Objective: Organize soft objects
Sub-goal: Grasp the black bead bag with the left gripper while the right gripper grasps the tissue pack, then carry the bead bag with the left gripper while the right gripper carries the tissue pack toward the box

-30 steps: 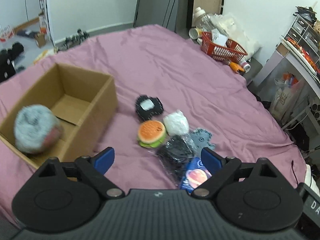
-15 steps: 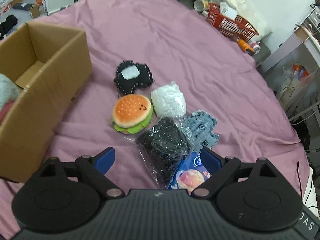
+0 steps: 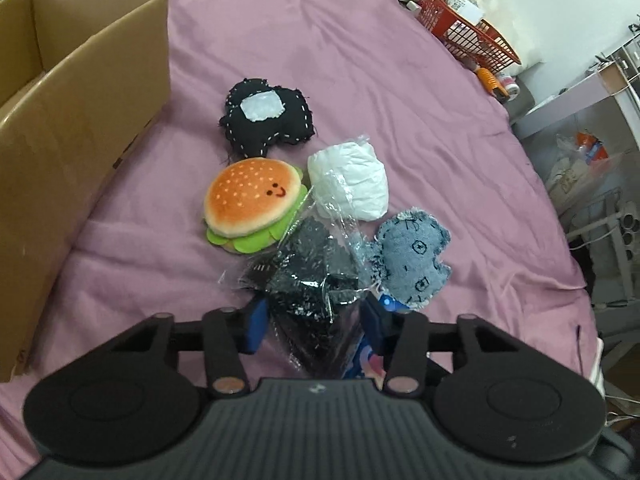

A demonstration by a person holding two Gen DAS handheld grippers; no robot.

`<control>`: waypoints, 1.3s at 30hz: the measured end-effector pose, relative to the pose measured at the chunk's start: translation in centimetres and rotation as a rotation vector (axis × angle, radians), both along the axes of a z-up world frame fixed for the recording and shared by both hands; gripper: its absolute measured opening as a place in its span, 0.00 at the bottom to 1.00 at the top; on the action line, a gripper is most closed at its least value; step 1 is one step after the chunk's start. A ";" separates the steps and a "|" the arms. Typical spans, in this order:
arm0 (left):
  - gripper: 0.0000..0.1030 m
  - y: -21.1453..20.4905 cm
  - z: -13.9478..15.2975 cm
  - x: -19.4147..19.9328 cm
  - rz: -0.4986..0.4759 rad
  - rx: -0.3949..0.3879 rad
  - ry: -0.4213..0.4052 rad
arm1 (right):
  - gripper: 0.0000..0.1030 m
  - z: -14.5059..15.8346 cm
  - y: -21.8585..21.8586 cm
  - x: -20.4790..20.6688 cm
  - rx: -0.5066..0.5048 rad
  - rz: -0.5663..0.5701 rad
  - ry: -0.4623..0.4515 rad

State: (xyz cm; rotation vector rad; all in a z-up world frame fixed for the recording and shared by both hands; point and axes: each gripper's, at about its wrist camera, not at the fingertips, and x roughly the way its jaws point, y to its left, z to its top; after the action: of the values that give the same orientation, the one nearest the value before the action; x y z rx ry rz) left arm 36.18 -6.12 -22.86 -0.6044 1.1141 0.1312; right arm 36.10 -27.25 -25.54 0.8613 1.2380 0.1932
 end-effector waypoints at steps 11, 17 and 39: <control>0.38 0.6 2.8 -2.0 -0.022 0.025 -0.049 | 0.21 2.3 0.8 -1.0 -0.044 0.014 -0.121; 0.38 1.0 4.7 -3.4 -0.036 0.053 -0.080 | 0.21 4.2 0.2 -2.0 -0.016 0.002 -0.177; 0.38 5.3 12.3 -8.3 -0.010 0.129 -0.173 | 0.21 11.1 4.0 -4.6 0.062 0.097 -0.387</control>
State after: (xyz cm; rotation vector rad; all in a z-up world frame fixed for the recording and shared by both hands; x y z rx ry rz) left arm 27.86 -0.81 -10.55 -0.4851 0.9333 0.1381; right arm 31.51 -23.28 -14.43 0.7737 0.9144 0.4571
